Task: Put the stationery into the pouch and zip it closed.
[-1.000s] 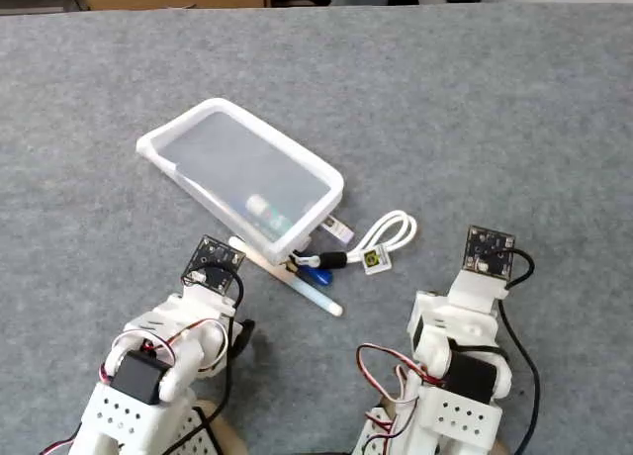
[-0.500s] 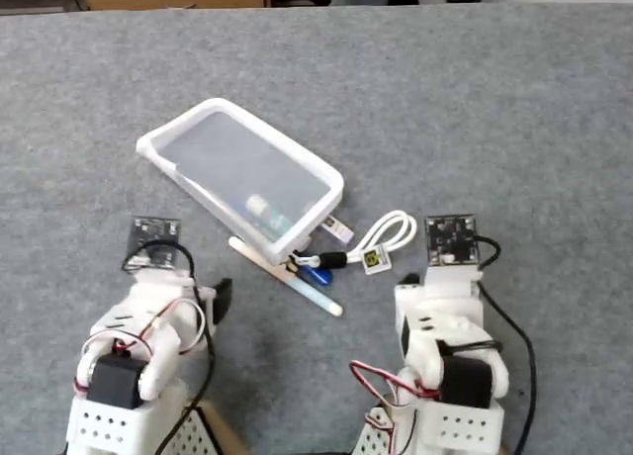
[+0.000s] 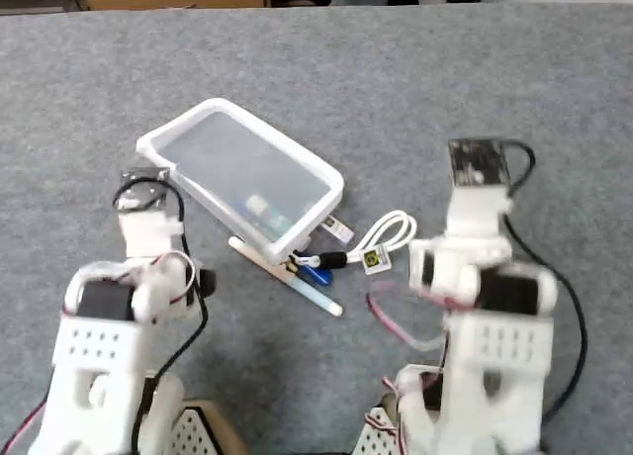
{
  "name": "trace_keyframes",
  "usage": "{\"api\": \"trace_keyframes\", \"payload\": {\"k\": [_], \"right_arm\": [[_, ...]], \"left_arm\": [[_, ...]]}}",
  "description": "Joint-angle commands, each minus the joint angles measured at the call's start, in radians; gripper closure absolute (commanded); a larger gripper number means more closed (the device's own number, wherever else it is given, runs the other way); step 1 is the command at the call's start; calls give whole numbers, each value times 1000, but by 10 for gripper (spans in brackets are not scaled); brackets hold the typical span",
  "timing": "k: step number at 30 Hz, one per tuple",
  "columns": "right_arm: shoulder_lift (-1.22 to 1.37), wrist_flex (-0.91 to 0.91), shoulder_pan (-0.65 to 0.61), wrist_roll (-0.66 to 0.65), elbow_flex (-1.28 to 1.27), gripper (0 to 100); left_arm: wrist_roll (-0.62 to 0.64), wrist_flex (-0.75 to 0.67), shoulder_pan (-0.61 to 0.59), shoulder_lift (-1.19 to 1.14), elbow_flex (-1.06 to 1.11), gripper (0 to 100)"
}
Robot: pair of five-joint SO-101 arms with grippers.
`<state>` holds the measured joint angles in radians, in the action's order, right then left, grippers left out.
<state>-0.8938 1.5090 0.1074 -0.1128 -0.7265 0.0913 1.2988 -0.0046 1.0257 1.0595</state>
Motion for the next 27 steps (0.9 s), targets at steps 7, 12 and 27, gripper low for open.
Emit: {"api": "trace_keyframes", "payload": {"k": [7,12,27], "right_arm": [[374,63,-307,-104,173,623],[407,-75,-442,-147,163,655],[674,-336,-618,-445,19,691]], "left_arm": [[-149,9,-73,-189,-76,769],[-144,-51,-191,-158,-76,765],[-112,-9,-367,-153,-74,765]]}}
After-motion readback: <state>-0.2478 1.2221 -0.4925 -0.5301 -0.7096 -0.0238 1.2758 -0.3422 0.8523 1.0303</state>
